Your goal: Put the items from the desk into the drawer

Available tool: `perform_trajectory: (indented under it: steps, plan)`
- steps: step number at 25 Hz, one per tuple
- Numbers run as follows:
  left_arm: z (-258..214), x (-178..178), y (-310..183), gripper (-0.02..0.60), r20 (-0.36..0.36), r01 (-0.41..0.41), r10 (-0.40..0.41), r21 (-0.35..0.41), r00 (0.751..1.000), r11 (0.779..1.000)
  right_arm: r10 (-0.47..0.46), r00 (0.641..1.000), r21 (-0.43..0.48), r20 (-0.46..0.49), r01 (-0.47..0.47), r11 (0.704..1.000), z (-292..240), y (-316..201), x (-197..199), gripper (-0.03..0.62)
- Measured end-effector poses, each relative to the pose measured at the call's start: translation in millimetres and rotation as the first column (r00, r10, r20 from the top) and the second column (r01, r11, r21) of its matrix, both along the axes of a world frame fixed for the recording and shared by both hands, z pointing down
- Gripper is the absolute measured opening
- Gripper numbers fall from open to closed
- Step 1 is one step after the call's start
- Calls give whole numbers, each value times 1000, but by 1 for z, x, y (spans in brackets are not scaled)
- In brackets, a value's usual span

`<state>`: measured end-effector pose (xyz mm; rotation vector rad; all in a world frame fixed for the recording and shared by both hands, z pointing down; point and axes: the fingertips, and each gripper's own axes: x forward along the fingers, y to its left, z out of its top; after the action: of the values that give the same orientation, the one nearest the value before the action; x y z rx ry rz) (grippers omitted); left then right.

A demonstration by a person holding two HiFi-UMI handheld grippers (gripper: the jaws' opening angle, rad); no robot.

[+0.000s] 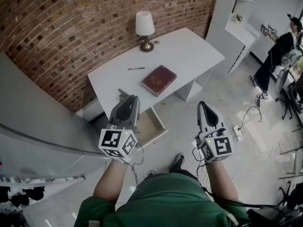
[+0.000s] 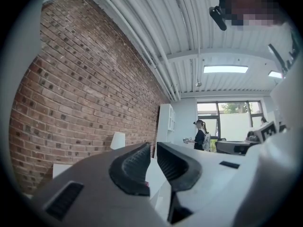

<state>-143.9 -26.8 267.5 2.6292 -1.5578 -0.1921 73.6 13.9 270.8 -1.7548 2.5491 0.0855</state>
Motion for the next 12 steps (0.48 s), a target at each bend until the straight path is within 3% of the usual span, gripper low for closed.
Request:
perform_trajectory:
  steps: [5, 12]
  plan:
    - [-3, 26, -39, 40, -8, 70, -71, -14, 997, 997, -61, 998, -14, 15, 61, 998, 6, -45, 33, 3]
    - [5, 56, -69, 40, 50, 143, -140, -46, 989, 989, -130, 990, -38, 55, 132, 991, 18, -87, 68, 3]
